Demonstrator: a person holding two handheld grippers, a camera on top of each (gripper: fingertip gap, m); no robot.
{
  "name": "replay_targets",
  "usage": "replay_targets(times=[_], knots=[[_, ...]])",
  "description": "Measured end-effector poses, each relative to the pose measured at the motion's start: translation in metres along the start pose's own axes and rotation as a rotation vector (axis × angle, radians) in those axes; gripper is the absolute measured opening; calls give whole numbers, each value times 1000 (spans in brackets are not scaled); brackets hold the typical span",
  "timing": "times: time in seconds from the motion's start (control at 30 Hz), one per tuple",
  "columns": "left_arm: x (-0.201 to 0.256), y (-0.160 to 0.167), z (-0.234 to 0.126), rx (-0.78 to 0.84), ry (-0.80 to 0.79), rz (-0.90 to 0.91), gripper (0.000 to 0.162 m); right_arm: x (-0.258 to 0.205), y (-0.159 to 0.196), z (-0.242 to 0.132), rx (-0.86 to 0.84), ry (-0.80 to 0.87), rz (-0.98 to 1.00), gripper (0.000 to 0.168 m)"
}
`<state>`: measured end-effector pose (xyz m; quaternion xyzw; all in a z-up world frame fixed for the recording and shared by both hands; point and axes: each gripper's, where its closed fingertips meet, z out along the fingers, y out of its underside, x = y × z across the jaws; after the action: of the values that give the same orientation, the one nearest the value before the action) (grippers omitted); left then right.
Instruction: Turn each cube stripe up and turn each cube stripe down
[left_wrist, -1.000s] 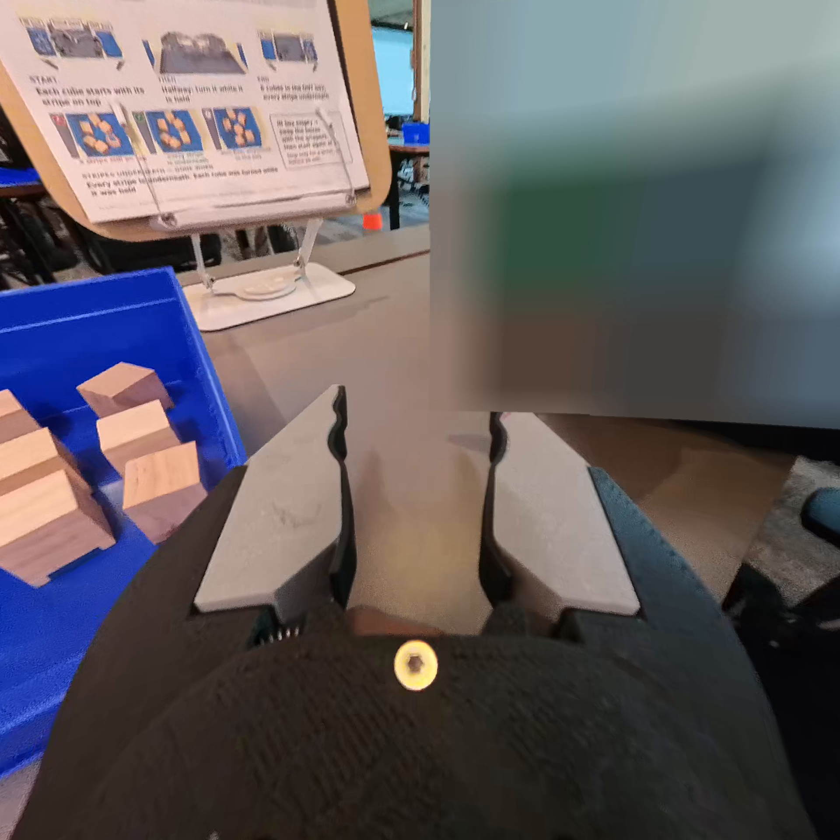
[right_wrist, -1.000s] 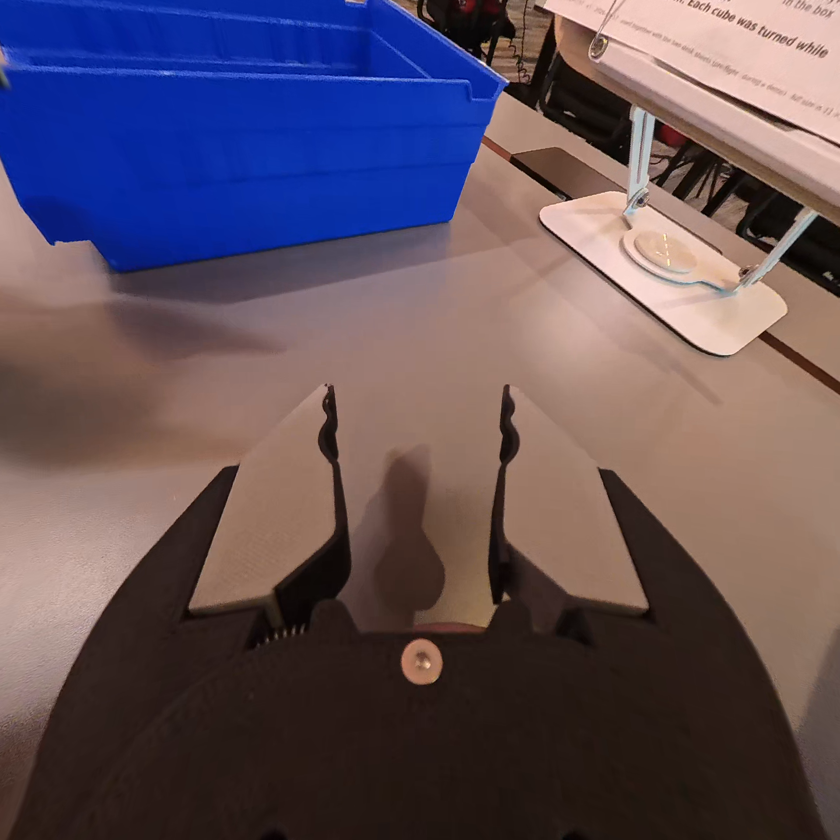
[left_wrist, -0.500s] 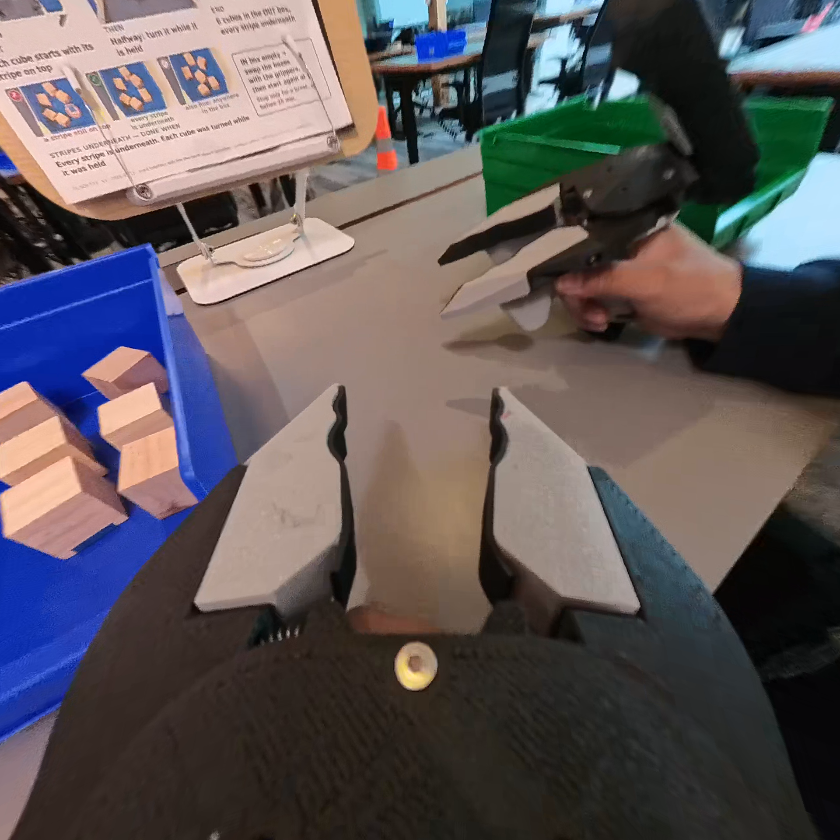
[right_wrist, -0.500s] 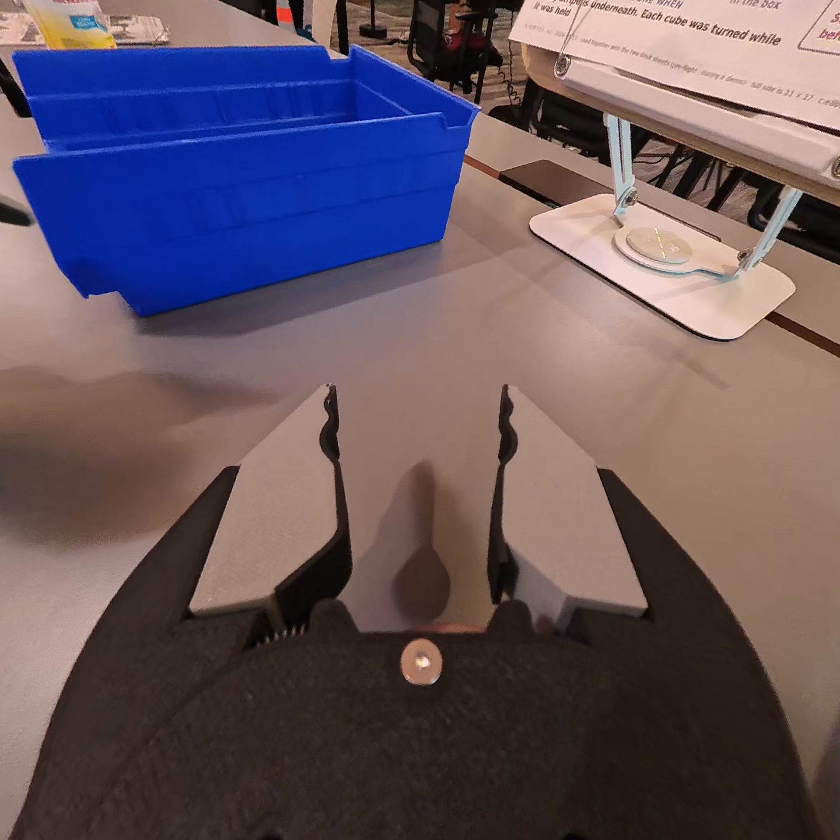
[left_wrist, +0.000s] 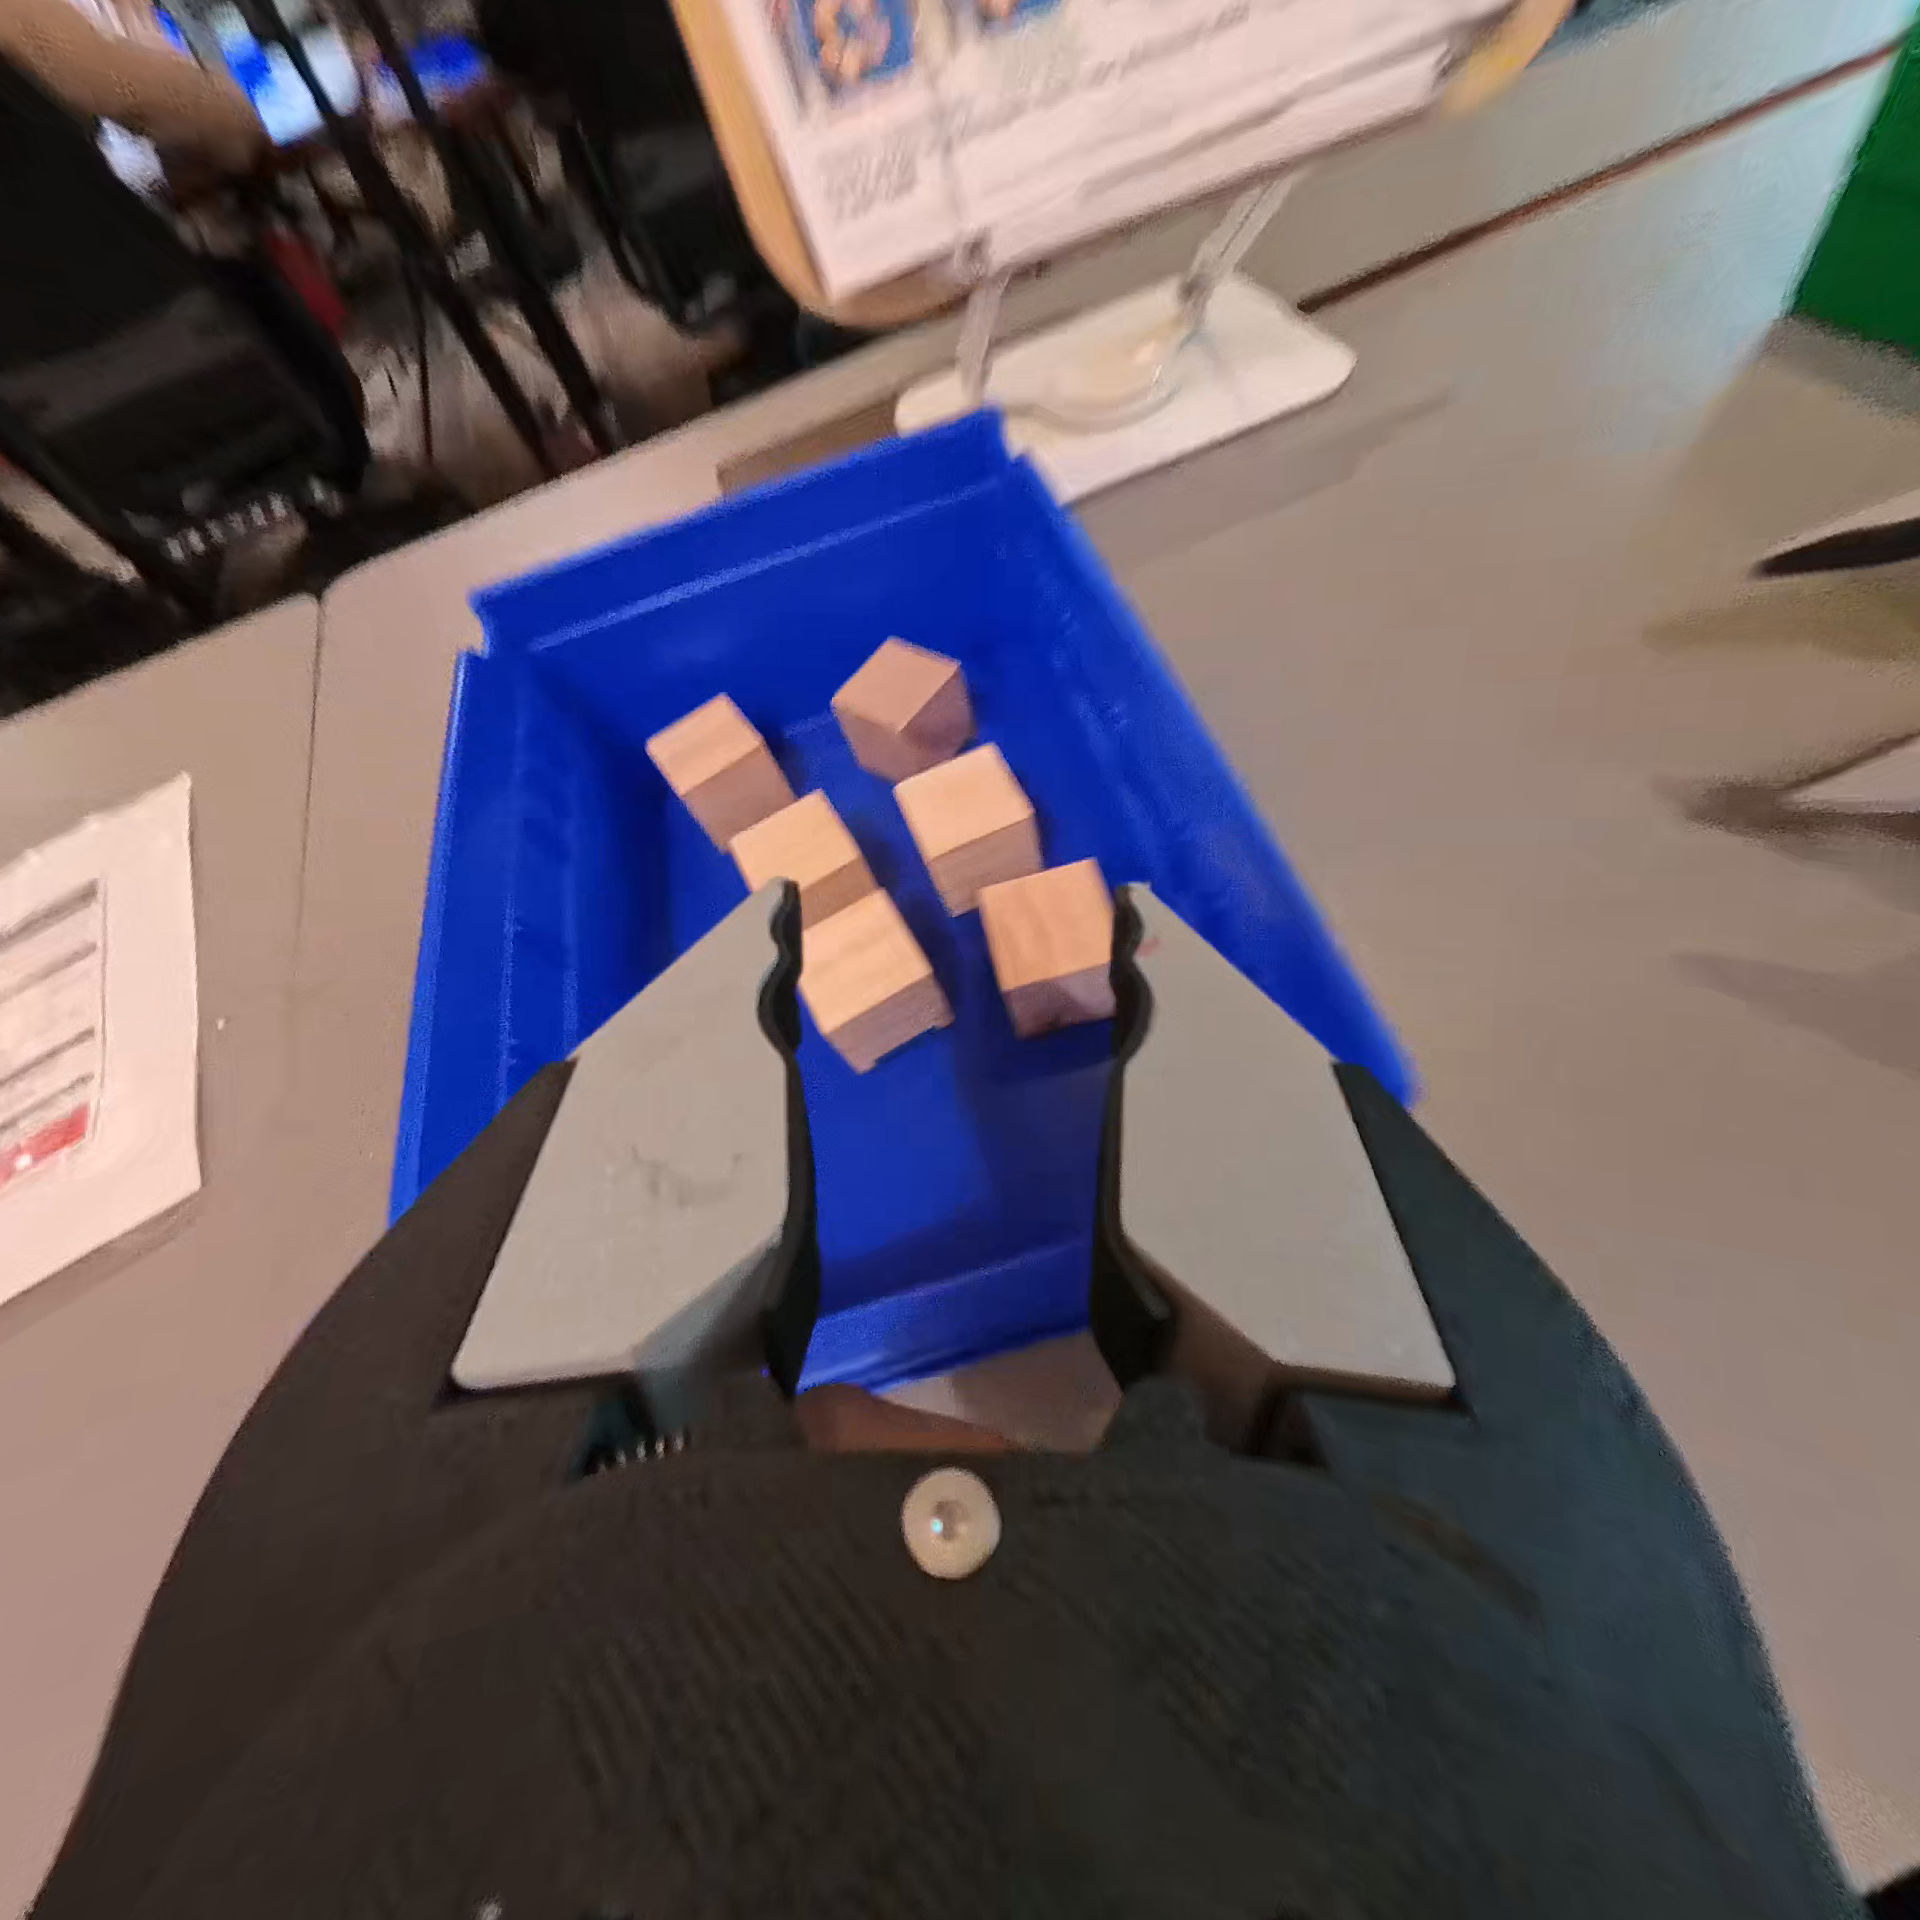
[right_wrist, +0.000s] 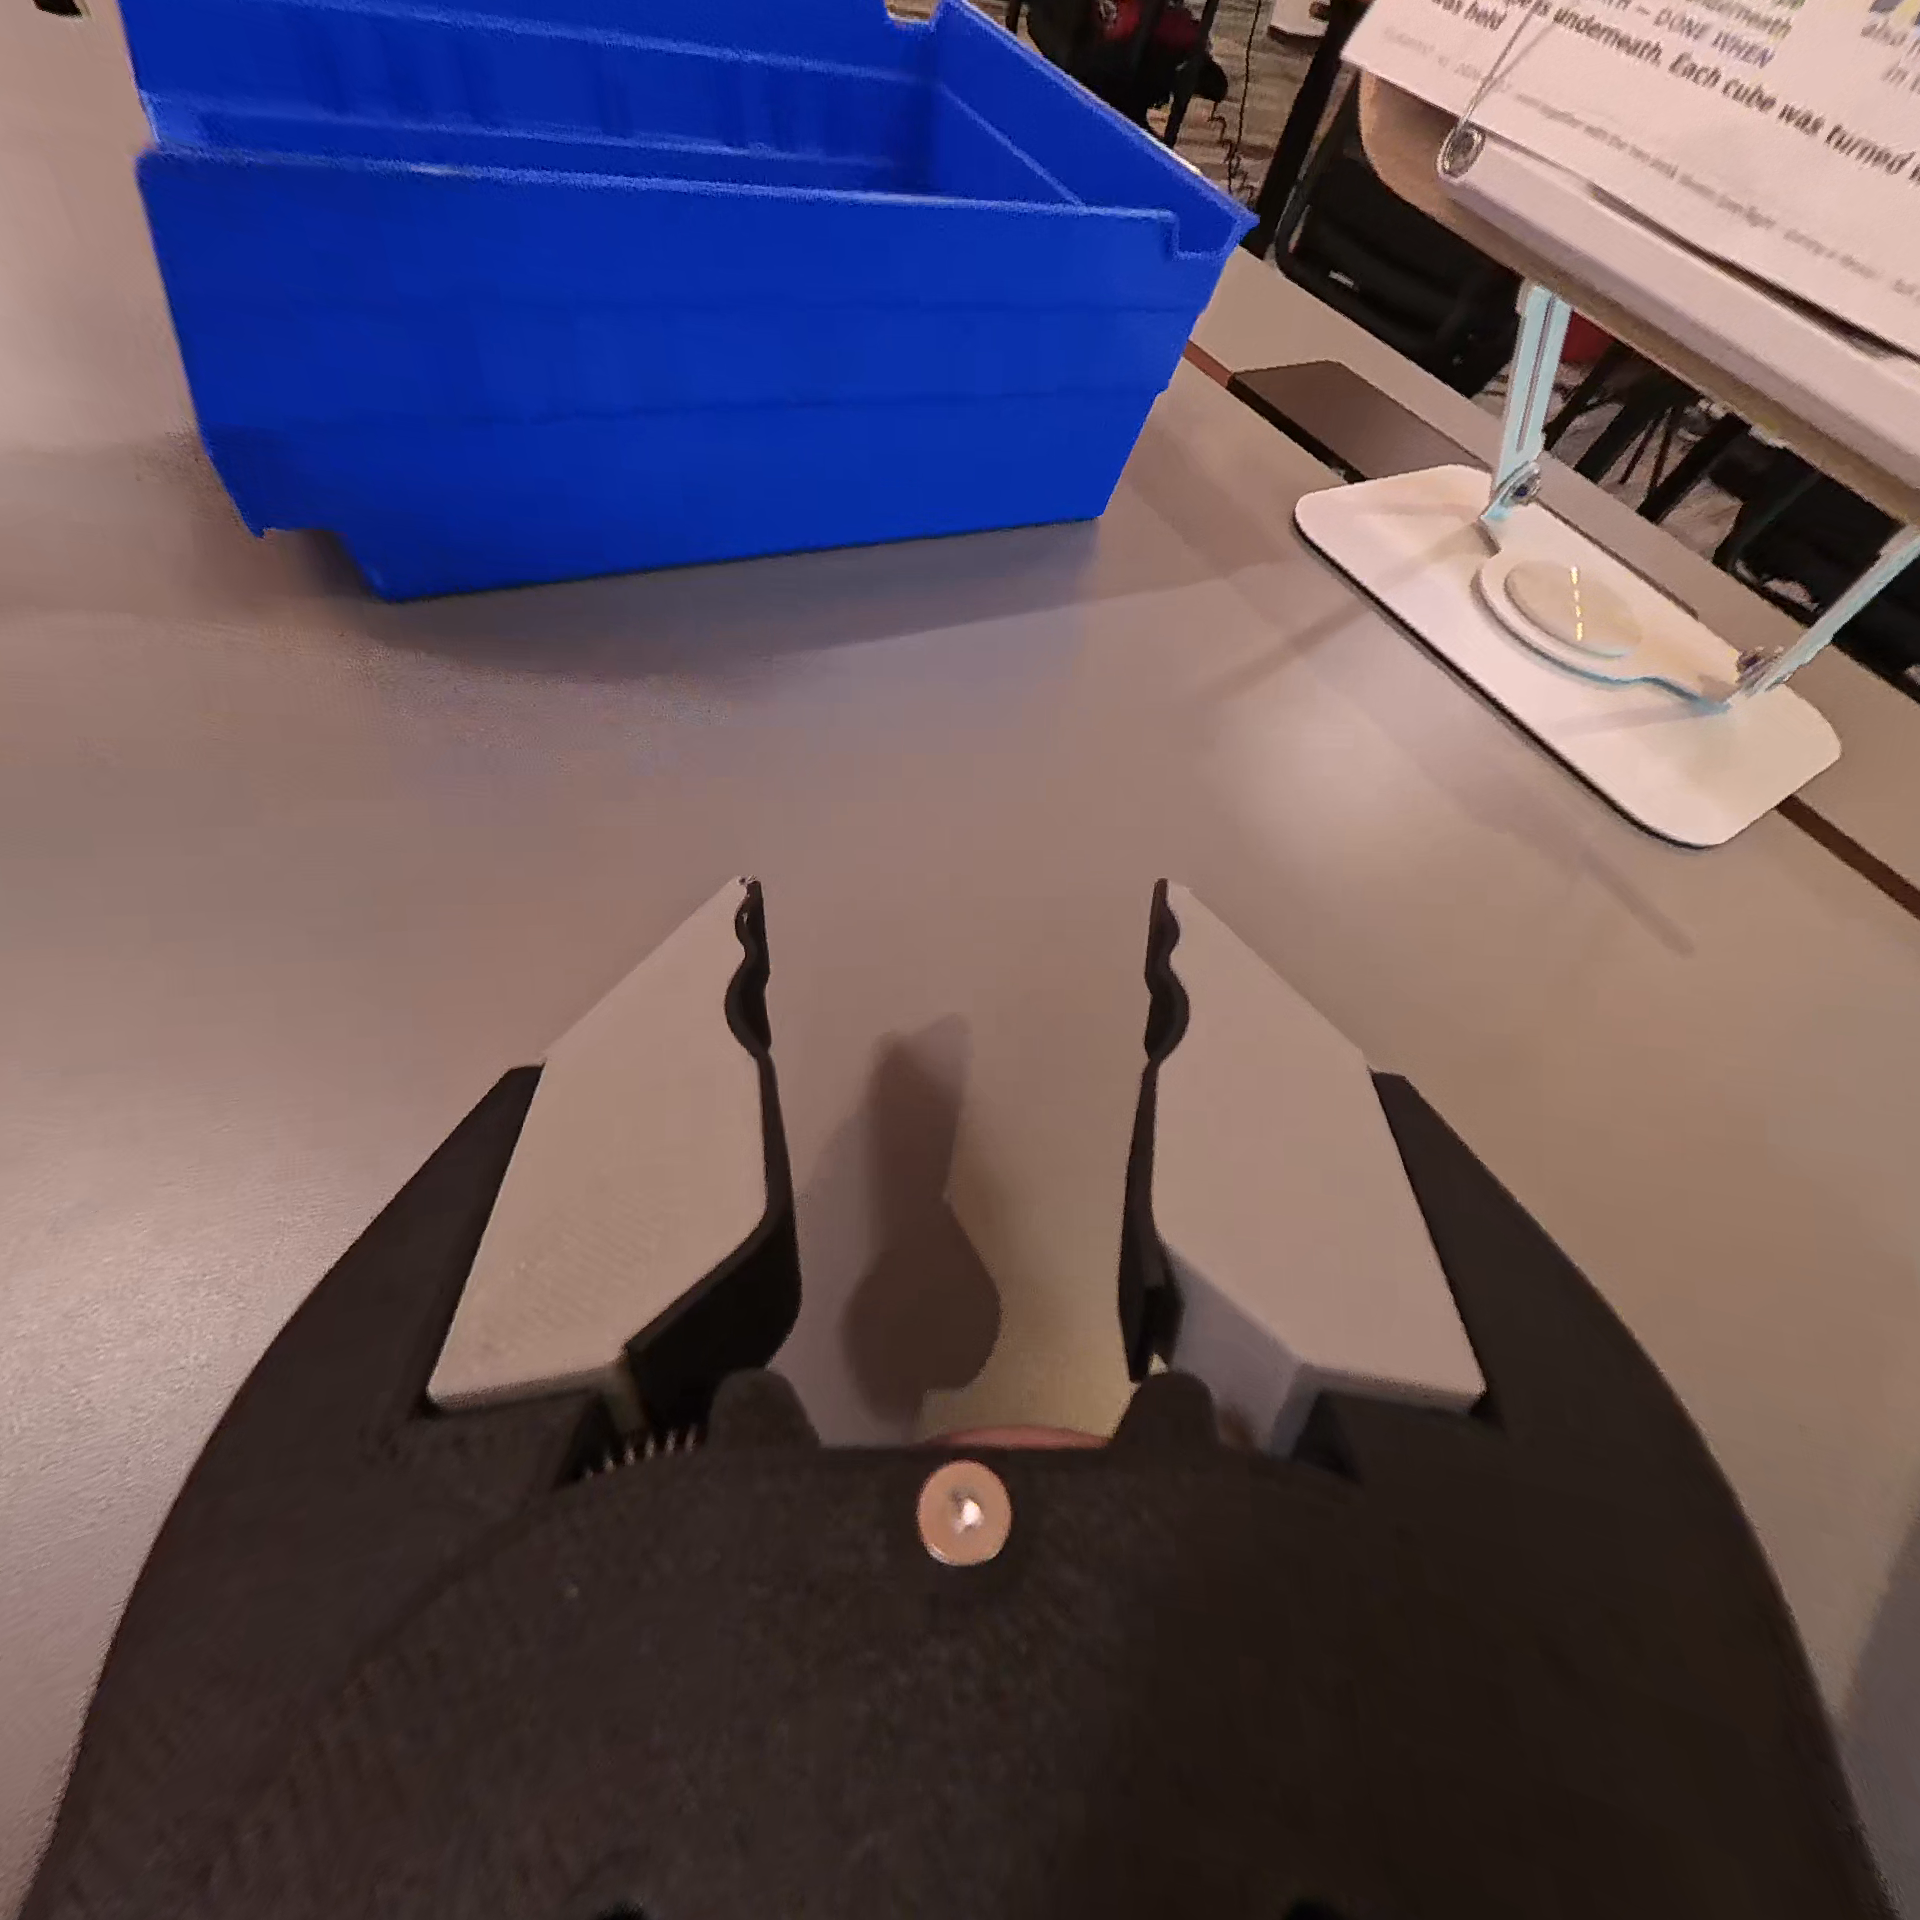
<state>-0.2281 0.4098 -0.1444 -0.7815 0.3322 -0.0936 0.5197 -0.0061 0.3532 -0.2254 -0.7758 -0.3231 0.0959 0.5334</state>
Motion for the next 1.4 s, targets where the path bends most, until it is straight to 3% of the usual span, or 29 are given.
replay_targets(times=[0.17, 0.43, 0.77, 0.93, 1.13, 1.3, 1.4], knots=[[-45, 50, 61, -325, 24, -132, 63, -4, -8, -4, 31, -5, -33, 72], [-42, 80, 100, -510, 74, -109, 51, -8, -15, -8, 69, -11, -44, 73], [-37, 77, 94, -428, 46, -42, 48, -10, -9, -5, 35, 1, -78, 70], [-46, 55, 78, -285, 5, 5, 47, -7, -6, -3, 25, -1, -52, 69], [-41, 29, 57, -106, 74, 57, 47, -7, -5, -4, 30, -29, -9, 68], [-9, 5, 31, 51, 167, 193, 47, -31, -16, -10, 89, -199, 74, 67], [-5, 10, 33, -4, 151, 249, 47, -47, -16, -9, 81, -299, 143, 65]])
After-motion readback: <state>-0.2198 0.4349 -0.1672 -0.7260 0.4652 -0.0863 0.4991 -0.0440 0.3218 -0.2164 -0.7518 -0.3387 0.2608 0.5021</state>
